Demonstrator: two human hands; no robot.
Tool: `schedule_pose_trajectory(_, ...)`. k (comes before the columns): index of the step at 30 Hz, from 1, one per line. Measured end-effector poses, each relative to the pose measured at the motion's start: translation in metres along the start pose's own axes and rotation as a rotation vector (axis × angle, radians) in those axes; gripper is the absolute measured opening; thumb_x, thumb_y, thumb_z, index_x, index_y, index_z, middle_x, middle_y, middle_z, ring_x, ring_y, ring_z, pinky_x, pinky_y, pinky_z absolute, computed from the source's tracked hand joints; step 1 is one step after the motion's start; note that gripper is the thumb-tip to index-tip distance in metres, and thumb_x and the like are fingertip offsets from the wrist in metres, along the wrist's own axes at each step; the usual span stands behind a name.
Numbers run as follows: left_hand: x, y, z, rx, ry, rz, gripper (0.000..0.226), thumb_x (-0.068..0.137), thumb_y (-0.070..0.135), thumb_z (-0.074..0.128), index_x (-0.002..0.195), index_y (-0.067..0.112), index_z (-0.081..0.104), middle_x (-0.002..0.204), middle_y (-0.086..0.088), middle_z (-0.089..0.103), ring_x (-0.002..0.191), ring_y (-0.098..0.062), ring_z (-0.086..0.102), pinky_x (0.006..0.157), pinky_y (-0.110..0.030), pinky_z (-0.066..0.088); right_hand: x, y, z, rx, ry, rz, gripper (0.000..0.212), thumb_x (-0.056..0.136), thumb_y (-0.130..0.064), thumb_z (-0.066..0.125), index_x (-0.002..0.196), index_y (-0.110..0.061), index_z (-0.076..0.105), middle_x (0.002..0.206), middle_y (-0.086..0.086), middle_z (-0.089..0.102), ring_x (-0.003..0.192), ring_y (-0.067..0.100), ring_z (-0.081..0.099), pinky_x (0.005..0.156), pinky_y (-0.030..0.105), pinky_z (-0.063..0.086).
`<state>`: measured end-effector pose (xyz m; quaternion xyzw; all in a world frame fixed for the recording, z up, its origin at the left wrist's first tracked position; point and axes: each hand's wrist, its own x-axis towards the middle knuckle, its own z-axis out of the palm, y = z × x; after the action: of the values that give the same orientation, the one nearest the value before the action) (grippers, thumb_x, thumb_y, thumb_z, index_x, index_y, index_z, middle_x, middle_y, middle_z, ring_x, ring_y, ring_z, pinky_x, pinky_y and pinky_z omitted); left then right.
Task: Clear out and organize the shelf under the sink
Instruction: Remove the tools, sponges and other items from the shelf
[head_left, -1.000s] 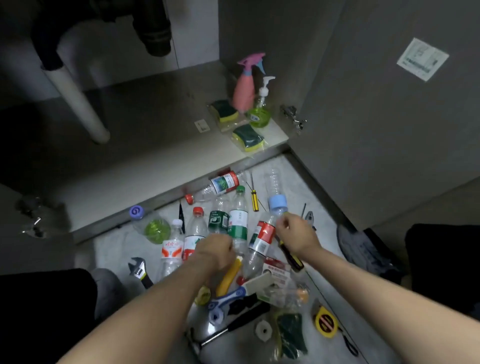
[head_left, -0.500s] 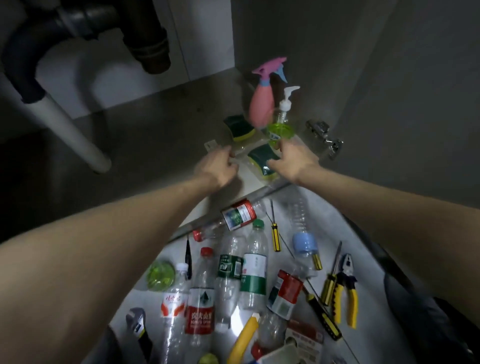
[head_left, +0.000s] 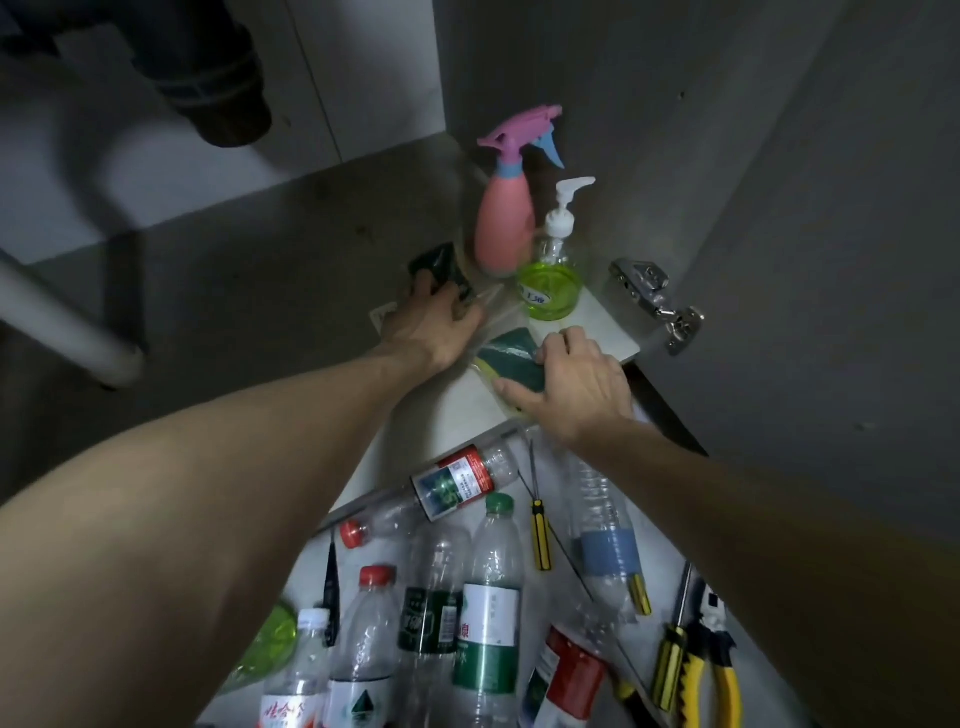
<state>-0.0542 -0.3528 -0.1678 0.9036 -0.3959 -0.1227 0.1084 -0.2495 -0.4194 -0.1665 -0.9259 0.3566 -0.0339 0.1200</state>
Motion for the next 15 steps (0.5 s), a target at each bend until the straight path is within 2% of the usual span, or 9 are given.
schedule_pose_trajectory(2, -0.008, -0.004, -0.001, 0.007, 0.025, -0.058, 0.056, 0.084, 0.079, 0.032, 0.089, 0.029, 0.056, 0.137, -0.010, 0.044, 0.115, -0.037, 0.054, 0.089, -0.040, 0.047, -0.003, -0.005, 0.002, -0.030, -0.005, 0.021, 0.071, 0.081, -0.077, 0.054, 0.118, -0.016, 0.049, 0.111, 0.003, 0.051, 0.103, 0.022, 0.052, 0.095, 0.043, 0.047)
schedule_pose_trajectory(4, -0.013, -0.007, 0.000, 0.021, 0.007, -0.126, 0.064, 0.079, 0.083, 0.041, 0.078, 0.022, 0.062, 0.119, -0.011, 0.060, 0.099, -0.034, 0.061, 0.075, -0.035, 0.048, -0.004, -0.008, 0.006, 0.000, -0.020, 0.057, 0.062, 0.080, -0.061, 0.069, 0.118, -0.017, 0.047, 0.111, 0.003, 0.053, 0.101, 0.021, 0.052, 0.091, 0.040, 0.048)
schedule_pose_trajectory(6, -0.025, -0.012, -0.002, -0.024, -0.020, -0.180, 0.060, 0.077, 0.078, 0.054, 0.078, 0.019, 0.066, 0.108, -0.011, 0.066, 0.088, -0.030, 0.064, 0.066, -0.030, 0.044, -0.008, -0.013, 0.005, 0.072, -0.017, 0.074, 0.054, 0.078, -0.045, 0.075, 0.115, -0.019, 0.048, 0.109, 0.002, 0.055, 0.095, 0.020, 0.052, 0.081, 0.036, 0.048)
schedule_pose_trajectory(7, -0.032, -0.014, -0.004, -0.052, -0.024, -0.198, 0.055, 0.076, 0.072, 0.061, 0.081, 0.017, 0.069, 0.111, -0.011, 0.065, 0.087, -0.030, 0.064, 0.066, -0.029, 0.044, -0.013, -0.014, 0.003, 0.111, -0.009, 0.078, 0.051, 0.077, -0.042, 0.076, 0.113, -0.020, 0.048, 0.106, 0.001, 0.055, 0.092, 0.019, 0.052, 0.077, 0.034, 0.046)
schedule_pose_trajectory(9, -0.053, -0.015, -0.009, -0.110, -0.011, -0.214, 0.046, 0.075, 0.057, 0.072, 0.088, 0.013, 0.072, 0.119, -0.013, 0.060, 0.089, -0.030, 0.064, 0.069, -0.029, 0.046, -0.029, -0.012, -0.001, 0.217, -0.009, 0.096, 0.048, 0.077, -0.043, 0.075, 0.110, -0.024, 0.044, 0.103, -0.002, 0.054, 0.090, 0.017, 0.052, 0.075, 0.034, 0.047)
schedule_pose_trajectory(11, -0.081, -0.012, -0.014, -0.219, -0.001, -0.187, 0.036, 0.069, 0.048, 0.078, 0.078, 0.016, 0.067, 0.109, -0.011, 0.065, 0.082, -0.027, 0.064, 0.063, -0.029, 0.048, -0.056, -0.002, -0.003, 0.315, -0.020, 0.119, 0.047, 0.080, -0.050, 0.071, 0.107, -0.029, 0.039, 0.099, -0.008, 0.051, 0.088, 0.014, 0.054, 0.074, 0.036, 0.052)
schedule_pose_trajectory(13, -0.117, -0.006, -0.018, -0.334, -0.008, -0.131, 0.040, 0.062, 0.059, 0.069, 0.074, 0.022, 0.059, 0.094, -0.006, 0.065, 0.074, -0.021, 0.062, 0.057, -0.031, 0.050, -0.089, 0.010, -0.005, 0.377, -0.029, 0.142, 0.043, 0.082, -0.053, 0.064, 0.104, -0.031, 0.034, 0.096, -0.008, 0.048, 0.082, 0.012, 0.057, 0.070, 0.039, 0.055)
schedule_pose_trajectory(15, -0.157, 0.003, -0.020, -0.362, -0.022, -0.094, 0.052, 0.063, 0.077, 0.049, 0.081, 0.029, 0.051, 0.094, -0.001, 0.056, 0.073, -0.016, 0.057, 0.058, -0.029, 0.046, -0.123, 0.026, -0.006, 0.362, -0.060, 0.147, 0.038, 0.083, -0.053, 0.059, 0.099, -0.034, 0.031, 0.094, -0.008, 0.047, 0.074, 0.010, 0.057, 0.060, 0.035, 0.052)
